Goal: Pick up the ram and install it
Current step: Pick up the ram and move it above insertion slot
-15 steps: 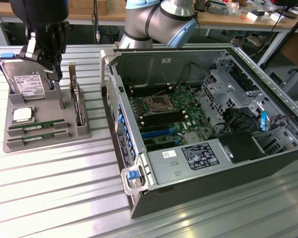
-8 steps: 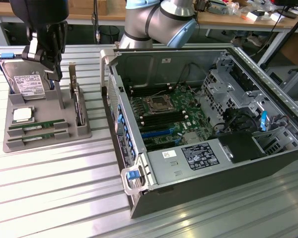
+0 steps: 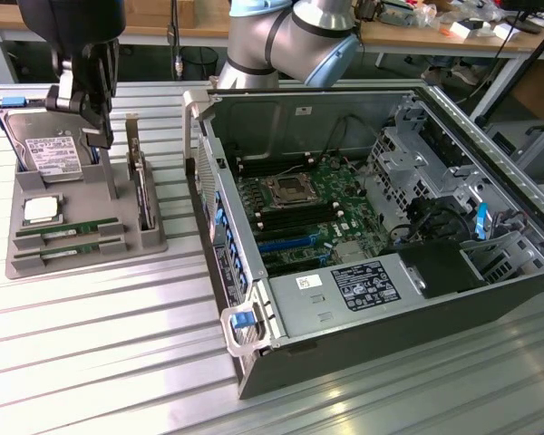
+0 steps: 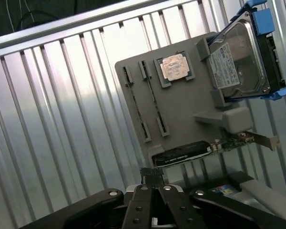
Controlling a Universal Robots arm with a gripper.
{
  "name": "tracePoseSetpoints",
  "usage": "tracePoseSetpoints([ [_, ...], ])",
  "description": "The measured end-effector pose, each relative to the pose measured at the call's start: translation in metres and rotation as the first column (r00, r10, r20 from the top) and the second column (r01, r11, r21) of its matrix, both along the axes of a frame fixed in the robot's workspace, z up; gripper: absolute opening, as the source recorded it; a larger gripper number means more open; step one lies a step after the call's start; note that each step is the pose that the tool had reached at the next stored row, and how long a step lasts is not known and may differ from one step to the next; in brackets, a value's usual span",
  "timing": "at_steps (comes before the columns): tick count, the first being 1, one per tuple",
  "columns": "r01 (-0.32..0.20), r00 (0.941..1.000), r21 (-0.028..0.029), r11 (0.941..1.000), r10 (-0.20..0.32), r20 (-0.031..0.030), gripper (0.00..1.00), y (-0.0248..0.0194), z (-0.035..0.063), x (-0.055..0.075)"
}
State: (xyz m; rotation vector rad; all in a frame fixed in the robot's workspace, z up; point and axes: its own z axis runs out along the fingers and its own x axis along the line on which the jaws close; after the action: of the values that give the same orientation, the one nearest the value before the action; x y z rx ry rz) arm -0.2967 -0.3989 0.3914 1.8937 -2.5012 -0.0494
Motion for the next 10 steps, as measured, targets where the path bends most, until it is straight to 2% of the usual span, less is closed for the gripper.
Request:
tracePoseSetpoints([
  [3, -0.050, 0.9987, -0.0007, 0.9987, 0.050, 0.0000, 0.11, 0.0000, 0.0000, 0.0000],
  [10, -0.119, 0.9929, -0.0008, 0.9929, 0.119, 0.0000, 0.11, 0.0000, -0.0001, 0.0000],
])
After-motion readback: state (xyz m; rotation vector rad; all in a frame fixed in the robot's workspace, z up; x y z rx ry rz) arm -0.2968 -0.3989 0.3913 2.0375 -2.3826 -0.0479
